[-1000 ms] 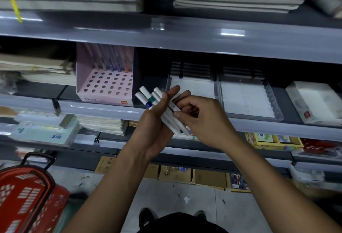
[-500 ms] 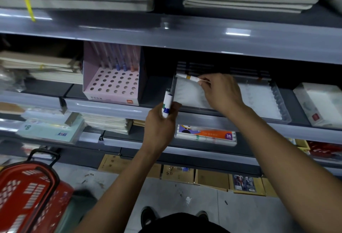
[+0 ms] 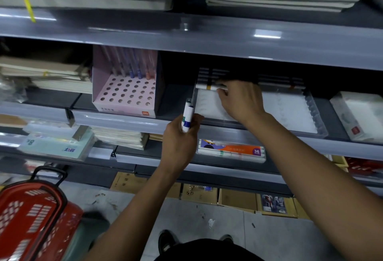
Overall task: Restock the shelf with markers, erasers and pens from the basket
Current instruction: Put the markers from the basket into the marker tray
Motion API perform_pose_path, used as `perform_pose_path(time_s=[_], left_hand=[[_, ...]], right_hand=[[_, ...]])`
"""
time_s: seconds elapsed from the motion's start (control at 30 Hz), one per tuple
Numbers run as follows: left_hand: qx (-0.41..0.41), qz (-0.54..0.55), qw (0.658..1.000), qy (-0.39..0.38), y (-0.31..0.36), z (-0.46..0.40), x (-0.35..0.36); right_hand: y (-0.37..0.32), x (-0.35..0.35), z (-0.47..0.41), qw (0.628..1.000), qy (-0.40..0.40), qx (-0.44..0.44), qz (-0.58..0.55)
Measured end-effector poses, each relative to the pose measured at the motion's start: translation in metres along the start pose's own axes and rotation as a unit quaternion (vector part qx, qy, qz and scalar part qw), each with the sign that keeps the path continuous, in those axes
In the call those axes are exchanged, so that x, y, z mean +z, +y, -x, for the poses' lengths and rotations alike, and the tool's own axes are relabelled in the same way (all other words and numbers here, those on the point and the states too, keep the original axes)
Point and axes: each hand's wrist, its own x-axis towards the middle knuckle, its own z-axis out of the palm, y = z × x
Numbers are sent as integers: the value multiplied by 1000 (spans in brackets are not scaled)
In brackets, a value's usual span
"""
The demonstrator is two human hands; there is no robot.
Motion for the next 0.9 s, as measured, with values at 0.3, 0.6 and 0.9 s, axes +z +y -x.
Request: perform_pose_path(time_s=[0.3, 0.6, 0.9], left_hand=[[-23, 9, 1000, -11, 3, 0, -1], [-148, 346, 914, -153, 13, 1, -15], [-108, 458, 844, -257, 31, 5, -18]], right_hand=[[-3, 7, 3, 1000, 3, -13, 16], [-7, 1, 24, 997, 38, -13, -67], [-36, -13, 77, 956, 117, -37, -265]])
